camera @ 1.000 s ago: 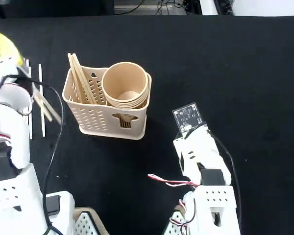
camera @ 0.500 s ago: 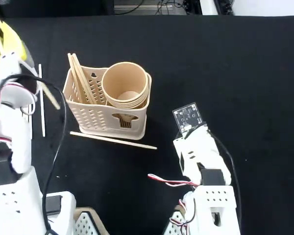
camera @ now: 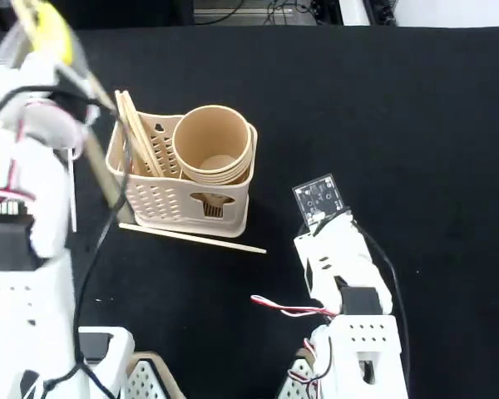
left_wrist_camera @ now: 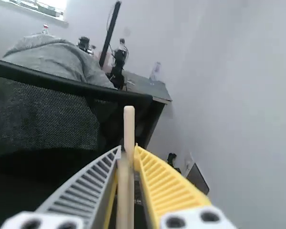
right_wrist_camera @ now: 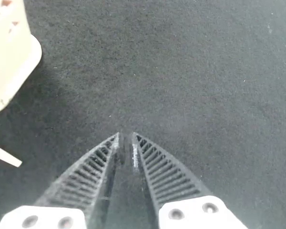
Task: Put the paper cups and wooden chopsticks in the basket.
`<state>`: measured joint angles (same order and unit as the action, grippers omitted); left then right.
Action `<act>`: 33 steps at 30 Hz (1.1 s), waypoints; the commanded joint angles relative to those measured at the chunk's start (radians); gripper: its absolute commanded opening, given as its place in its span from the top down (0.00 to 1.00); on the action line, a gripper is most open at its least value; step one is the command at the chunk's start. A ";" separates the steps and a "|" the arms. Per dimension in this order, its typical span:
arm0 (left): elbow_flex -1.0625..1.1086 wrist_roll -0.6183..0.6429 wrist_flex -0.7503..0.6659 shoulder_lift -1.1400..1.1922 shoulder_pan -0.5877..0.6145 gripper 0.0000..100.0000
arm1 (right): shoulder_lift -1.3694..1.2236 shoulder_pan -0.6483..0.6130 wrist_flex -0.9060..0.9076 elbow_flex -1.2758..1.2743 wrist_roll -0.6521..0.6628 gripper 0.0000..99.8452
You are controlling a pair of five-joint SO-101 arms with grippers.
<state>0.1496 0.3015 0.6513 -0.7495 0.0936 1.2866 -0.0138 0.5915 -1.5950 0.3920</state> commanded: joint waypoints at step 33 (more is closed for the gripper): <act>0.077 -0.026 0.413 -0.143 -0.137 0.80 | 0.004 -0.005 -0.014 0.005 0.008 0.96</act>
<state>0.3107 0.2677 0.9904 -0.8186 -0.0338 1.2866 -0.0138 0.5915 -1.5950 0.3920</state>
